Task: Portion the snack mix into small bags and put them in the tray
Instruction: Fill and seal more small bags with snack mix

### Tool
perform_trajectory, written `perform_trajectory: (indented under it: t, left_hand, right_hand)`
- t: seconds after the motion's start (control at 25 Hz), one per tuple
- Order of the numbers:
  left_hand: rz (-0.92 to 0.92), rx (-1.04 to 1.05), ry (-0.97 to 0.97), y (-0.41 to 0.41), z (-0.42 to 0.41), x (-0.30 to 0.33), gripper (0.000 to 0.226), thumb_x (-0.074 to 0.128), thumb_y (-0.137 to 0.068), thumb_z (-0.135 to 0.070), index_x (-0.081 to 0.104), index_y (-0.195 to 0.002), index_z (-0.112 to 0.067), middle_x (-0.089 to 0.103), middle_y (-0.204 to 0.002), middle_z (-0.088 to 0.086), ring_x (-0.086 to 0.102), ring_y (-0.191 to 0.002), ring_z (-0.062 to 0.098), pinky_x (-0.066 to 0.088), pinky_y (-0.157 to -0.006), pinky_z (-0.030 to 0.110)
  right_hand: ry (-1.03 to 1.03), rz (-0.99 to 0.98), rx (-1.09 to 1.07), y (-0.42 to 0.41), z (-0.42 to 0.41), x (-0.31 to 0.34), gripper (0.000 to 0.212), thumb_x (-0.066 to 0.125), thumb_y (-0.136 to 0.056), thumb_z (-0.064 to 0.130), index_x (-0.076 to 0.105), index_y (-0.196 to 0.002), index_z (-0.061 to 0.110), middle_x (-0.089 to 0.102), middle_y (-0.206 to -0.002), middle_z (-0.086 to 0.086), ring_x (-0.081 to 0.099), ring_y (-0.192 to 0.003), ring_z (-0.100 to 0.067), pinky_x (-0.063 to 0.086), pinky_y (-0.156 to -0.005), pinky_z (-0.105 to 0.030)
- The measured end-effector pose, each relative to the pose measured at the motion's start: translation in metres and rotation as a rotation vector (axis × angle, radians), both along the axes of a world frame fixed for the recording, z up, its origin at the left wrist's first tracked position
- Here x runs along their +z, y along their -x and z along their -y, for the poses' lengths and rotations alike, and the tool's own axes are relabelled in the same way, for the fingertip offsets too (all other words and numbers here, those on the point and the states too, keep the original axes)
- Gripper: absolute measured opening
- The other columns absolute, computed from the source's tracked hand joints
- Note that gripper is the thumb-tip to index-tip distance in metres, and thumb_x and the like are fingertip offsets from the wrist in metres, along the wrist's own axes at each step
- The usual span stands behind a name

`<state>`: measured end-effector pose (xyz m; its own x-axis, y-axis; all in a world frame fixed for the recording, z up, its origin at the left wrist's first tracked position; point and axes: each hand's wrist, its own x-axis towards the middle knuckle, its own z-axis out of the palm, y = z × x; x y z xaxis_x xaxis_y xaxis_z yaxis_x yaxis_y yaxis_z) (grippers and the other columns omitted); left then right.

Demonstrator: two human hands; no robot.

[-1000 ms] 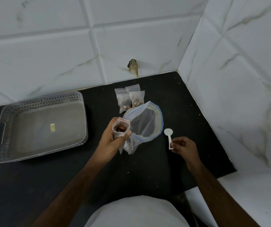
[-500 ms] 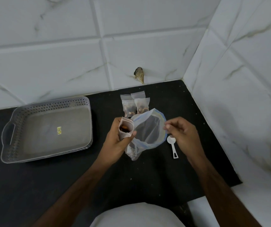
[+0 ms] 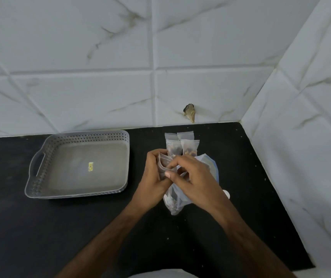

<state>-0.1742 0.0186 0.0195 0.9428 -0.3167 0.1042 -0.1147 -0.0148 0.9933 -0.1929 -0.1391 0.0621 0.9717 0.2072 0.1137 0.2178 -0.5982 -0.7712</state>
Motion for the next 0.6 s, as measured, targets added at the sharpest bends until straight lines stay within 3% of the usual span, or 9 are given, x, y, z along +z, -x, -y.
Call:
perform_trajectory:
  t: [0.2,0.36,0.48,0.6]
  left_hand:
    - [-0.092,-0.067,0.118,0.001,-0.012,-0.001,0.053,0.068,-0.093,-0.014,0.037,-0.136,-0.018,0.057,-0.123,0.001,0.062,-0.113,0.013,0.054,-0.090,0.026]
    - [-0.113,0.026,0.081,-0.007,-0.023,0.000,0.030,0.052,-0.099,-0.031,0.055,-0.122,-0.012,0.062,-0.112,0.007,0.062,-0.101,0.015,0.052,-0.084,0.024]
    - [-0.072,0.052,0.079,-0.012,-0.021,0.004,0.022,0.050,-0.103,-0.025,0.062,-0.105,-0.006,0.065,-0.096,0.005,0.062,-0.090,0.016,0.051,-0.079,0.024]
    - [-0.007,0.104,0.084,-0.017,-0.022,0.003,0.021,0.058,-0.102,-0.021,0.063,-0.094,-0.002,0.066,-0.087,0.011,0.064,-0.081,0.027,0.054,-0.073,0.036]
  right_hand:
    - [-0.108,-0.026,-0.047,-0.010,0.008,0.008,0.001,0.069,-0.093,0.018,0.069,-0.093,0.017,0.066,-0.091,0.009,0.065,-0.086,-0.007,0.054,-0.076,-0.022]
    - [-0.155,-0.096,-0.020,-0.019,0.019,0.019,0.005,0.070,-0.092,0.016,0.071,-0.096,0.020,0.070,-0.090,0.010,0.068,-0.087,-0.009,0.058,-0.079,-0.028]
    - [-0.140,-0.108,0.049,-0.023,0.019,0.024,0.011,0.069,-0.092,0.012,0.071,-0.097,0.021,0.070,-0.092,0.012,0.068,-0.090,-0.009,0.058,-0.082,-0.030]
    - [-0.164,-0.094,0.010,-0.024,0.018,0.024,0.013,0.068,-0.093,0.011,0.070,-0.101,0.022,0.072,-0.096,0.013,0.070,-0.094,-0.007,0.059,-0.083,-0.032]
